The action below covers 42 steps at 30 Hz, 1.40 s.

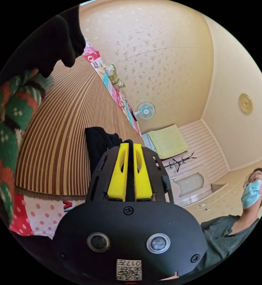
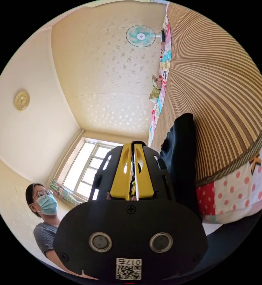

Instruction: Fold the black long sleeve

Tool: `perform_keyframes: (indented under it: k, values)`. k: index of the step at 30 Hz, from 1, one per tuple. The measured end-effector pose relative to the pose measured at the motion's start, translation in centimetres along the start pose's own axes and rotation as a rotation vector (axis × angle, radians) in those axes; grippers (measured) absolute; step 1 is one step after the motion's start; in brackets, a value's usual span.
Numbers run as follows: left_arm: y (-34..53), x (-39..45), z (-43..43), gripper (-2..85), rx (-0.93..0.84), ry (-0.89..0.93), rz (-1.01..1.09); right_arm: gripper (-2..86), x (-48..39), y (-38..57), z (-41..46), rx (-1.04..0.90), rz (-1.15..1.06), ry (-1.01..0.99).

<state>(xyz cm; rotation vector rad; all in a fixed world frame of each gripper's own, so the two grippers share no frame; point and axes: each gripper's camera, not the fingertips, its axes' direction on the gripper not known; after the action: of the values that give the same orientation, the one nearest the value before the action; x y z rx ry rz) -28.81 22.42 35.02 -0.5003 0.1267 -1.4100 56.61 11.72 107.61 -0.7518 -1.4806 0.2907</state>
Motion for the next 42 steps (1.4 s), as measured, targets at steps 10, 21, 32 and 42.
perform_keyframes:
  k: [10, 21, 32, 42]
  values:
    - [-4.1, -0.6, 8.1, 10.1, 0.004, -0.166, 0.049, 10.3, 6.3, -2.4, 8.9, 0.059, -0.009, 0.185]
    - [8.8, 4.2, 3.6, 14.2, -0.284, -0.313, 0.089, 14.0, -0.1, 15.0, 20.9, -0.495, -0.563, 0.456]
    - [8.5, 7.4, 2.9, 5.3, -0.427, -0.125, -0.030, 24.3, -2.2, 42.3, 39.7, -0.925, -1.358, 0.869]
    - [8.8, 17.6, -0.6, 9.1, -0.260, -0.111, 0.260, 10.5, -5.3, 43.8, 43.8, -0.625, -1.432, 0.970]
